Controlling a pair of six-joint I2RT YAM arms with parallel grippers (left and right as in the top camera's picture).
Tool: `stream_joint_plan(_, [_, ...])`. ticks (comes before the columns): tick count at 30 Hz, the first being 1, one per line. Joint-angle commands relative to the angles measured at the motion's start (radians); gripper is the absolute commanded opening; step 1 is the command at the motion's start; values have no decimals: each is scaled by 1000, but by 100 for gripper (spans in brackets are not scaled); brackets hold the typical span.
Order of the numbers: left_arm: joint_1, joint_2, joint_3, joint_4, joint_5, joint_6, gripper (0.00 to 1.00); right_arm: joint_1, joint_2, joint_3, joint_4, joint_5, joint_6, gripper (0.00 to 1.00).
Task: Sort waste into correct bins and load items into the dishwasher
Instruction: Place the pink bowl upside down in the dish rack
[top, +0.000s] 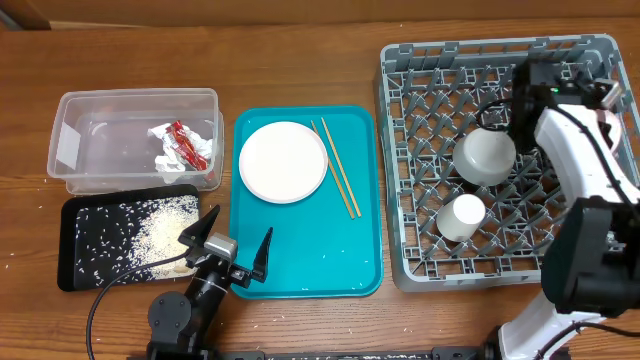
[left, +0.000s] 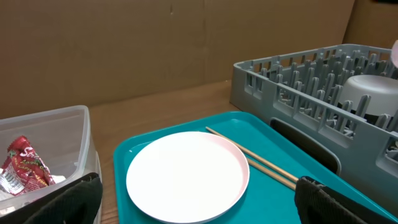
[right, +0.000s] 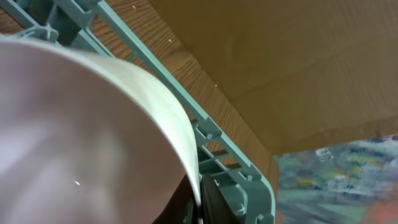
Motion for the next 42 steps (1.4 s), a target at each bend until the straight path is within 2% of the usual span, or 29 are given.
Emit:
stream_joint_plan(1, [6, -11, -4, 3, 8, 16, 100, 9, 38, -18, -5, 90, -30, 4])
stream_joint_plan(6, [6, -11, -4, 3, 8, 16, 100, 6, 38, -17, 22, 262, -31, 4])
stream_joint_plan(15, [6, -11, -4, 3, 8, 16, 100, 40, 59, -18, 72, 95, -122, 4])
stream_joint_plan(26, [6, -11, -4, 3, 8, 16, 100, 148, 62, -17, -34, 92, -114, 4])
stream_joint_plan(28, [6, -11, -4, 3, 8, 16, 100, 182, 61, -17, -57, 92, -89, 5])
stream_joint_plan(32, [6, -10, -4, 3, 8, 16, 100, 273, 50, -16, -134, 87, 36, 14])
stream_joint_plan(35, [6, -11, -4, 3, 8, 16, 100, 330, 33, -16, -207, 33, 137, 28])
stream_joint_plan(42, [6, -10, -4, 3, 8, 16, 100, 397, -22, -15, -304, -93, 309, 30])
